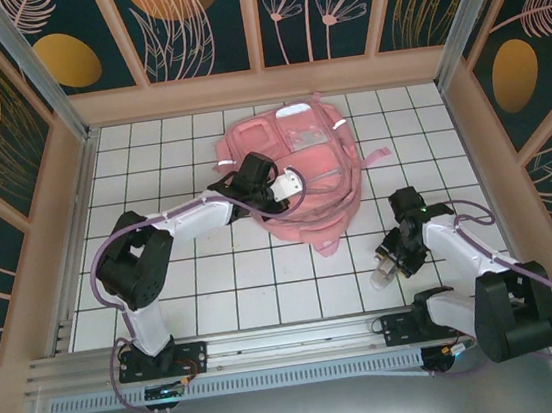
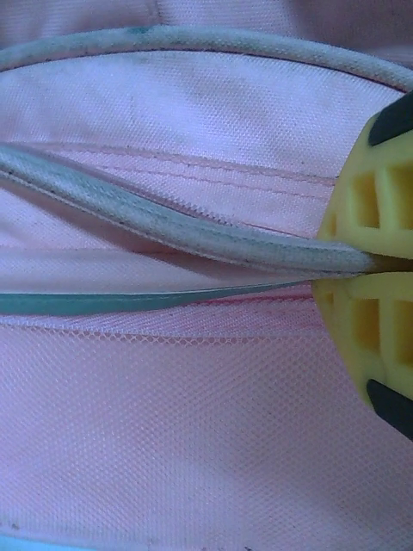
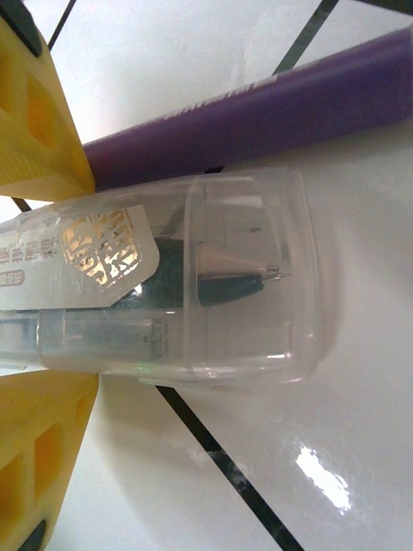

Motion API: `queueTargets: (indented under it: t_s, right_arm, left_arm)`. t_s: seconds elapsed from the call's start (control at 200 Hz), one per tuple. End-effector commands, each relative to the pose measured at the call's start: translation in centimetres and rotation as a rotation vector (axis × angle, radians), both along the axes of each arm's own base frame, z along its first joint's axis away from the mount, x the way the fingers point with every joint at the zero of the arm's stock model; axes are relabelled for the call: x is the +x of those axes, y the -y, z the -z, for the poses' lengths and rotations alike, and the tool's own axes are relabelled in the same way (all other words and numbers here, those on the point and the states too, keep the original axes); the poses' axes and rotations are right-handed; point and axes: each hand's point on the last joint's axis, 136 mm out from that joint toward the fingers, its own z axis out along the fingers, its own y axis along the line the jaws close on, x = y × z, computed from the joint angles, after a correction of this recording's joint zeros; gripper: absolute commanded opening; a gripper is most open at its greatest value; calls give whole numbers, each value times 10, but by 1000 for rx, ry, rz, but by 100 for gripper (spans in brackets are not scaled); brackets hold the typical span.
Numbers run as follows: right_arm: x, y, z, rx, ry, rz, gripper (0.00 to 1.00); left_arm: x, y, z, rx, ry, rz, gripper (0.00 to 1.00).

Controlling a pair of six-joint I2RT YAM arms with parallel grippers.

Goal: Pack books, pencil case, and school supplies into a backpack

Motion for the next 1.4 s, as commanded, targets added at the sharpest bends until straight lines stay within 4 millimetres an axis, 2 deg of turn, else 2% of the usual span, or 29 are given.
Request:
queueTargets:
  t_s: [0.0, 0.24, 0.295, 0.44, 0.601, 0.651, 0.701, 0.781, 0.876, 1.016, 1.121, 1.251, 1.391]
  right_arm:
    - [11, -2, -2, 2, 54, -15, 56]
    - [-8, 3, -10, -20, -5, -54, 69]
    - [-8, 1, -12, -12, 1, -44, 70]
    - [-11, 3, -6, -21, -10, -27, 69]
    - [-1, -25, 4, 105, 40, -100, 67]
    - [4, -33, 5, 142, 64, -121, 67]
    - [7, -36, 6, 156, 79, -137, 58]
    - [10, -34, 7, 126, 85, -158, 53]
    - [12, -36, 7, 128, 96, -174, 46]
    - [8, -35, 9, 111, 85, -184, 48]
    - [8, -36, 10, 102, 80, -193, 58]
    - [3, -33, 20, 81, 24, -187, 59]
    - [0, -33, 30, 51, -26, -201, 65]
  left_arm:
    - [15, 9, -50, -116, 55, -62, 0]
    - [4, 28, -65, -193, -43, 9, 0]
    - [-1, 31, -67, -222, -74, 38, 0]
    - [5, 28, -77, -324, -183, 16, 0]
    - [-2, 29, -87, -396, -221, 79, 4]
    - [-4, 29, -84, -399, -237, 86, 6]
    - [-5, 29, -80, -394, -250, 90, 8]
    - [-9, 29, -72, -383, -264, 104, 15]
    - [-9, 26, -65, -366, -261, 90, 19]
    - [-2, 21, -59, -337, -246, 55, 20]
    - [3, 18, -50, -302, -229, 41, 19]
    - [8, 17, -45, -273, -206, 35, 20]
    - [18, 16, -46, -262, -167, 9, 26]
